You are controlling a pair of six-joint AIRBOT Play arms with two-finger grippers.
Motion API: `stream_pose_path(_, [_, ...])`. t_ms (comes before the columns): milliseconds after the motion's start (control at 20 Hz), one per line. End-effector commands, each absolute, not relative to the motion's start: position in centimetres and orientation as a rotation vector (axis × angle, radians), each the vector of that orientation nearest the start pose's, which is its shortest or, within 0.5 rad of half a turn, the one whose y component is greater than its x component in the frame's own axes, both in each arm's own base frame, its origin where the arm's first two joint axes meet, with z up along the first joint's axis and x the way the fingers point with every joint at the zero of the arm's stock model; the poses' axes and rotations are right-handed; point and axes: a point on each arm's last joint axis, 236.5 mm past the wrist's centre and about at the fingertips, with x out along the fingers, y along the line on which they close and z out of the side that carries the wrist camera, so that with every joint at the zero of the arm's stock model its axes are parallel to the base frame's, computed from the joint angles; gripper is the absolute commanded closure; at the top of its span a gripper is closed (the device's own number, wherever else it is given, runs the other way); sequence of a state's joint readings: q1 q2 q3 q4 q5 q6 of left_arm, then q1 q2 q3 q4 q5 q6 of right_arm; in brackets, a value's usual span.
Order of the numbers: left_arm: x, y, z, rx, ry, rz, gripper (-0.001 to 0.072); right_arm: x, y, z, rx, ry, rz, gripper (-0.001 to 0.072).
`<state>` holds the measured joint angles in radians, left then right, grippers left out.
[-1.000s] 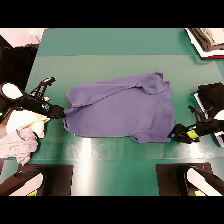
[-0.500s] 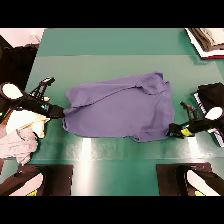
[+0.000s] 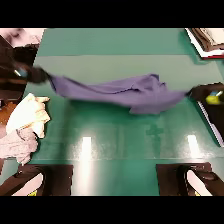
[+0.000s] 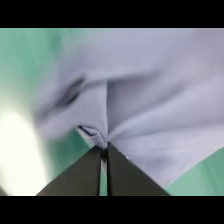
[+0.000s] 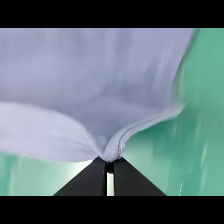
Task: Fold the shirts.
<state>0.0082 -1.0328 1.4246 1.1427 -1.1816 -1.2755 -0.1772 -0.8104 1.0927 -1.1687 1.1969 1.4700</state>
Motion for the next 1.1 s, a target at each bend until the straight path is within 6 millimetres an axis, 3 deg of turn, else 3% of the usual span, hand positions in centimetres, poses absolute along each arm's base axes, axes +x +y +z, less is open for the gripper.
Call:
stream_pose_path(0, [37.8, -8.5, 38.6, 0.024, 0.331, -0.385, 0.0681, 34.6, 2.0, 30.5, 0.234, 0.454, 0.142, 0.0699])
stream_pose_path(100, [35.4, -8.4, 45.4, 0.059, 0.163, -0.374, 0.0680, 33.7, 1.9, 37.2, 0.200, 0.288, 0.141, 0.0699])
stream_pose_path(250, [31.7, -8.4, 51.3, 0.087, 0.006, -0.367, 0.0680, 31.4, 2.2, 44.0, 0.158, 0.128, 0.145, 0.0699])
stream_pose_path(500, [27.0, -8.6, 53.6, 0.092, -0.063, -0.373, 0.0680, 26.8, 3.1, 51.2, 0.105, -0.039, 0.161, 0.0699])
stream_pose_path(700, [23.3, -9.3, 55.5, 0.050, -0.129, -0.404, 0.0681, 22.8, 3.2, 55.7, 0.048, -0.159, 0.136, 0.0699])
stream_pose_path(800, [21.6, -10.1, 56.4, 0.038, -0.163, -0.440, 0.0681, 21.7, 2.5, 56.8, 0.013, -0.175, 0.094, 0.0699])
stream_pose_path(850, [21.8, -10.2, 55.9, 0.037, -0.144, -0.447, 0.0681, 21.9, 2.2, 56.6, 0.002, -0.153, 0.083, 0.0700])
stream_pose_path(950, [23.7, -10.3, 52.7, 0.036, -0.033, -0.451, 0.0681, 23.8, 2.1, 54.5, 0.011, -0.049, 0.093, 0.0700])
stream_pose_path(1050, [27.7, -10.3, 47.2, -0.008, 0.123, -0.452, 0.0681, 28.1, 1.7, 49.3, 0.069, 0.143, 0.106, 0.0700])
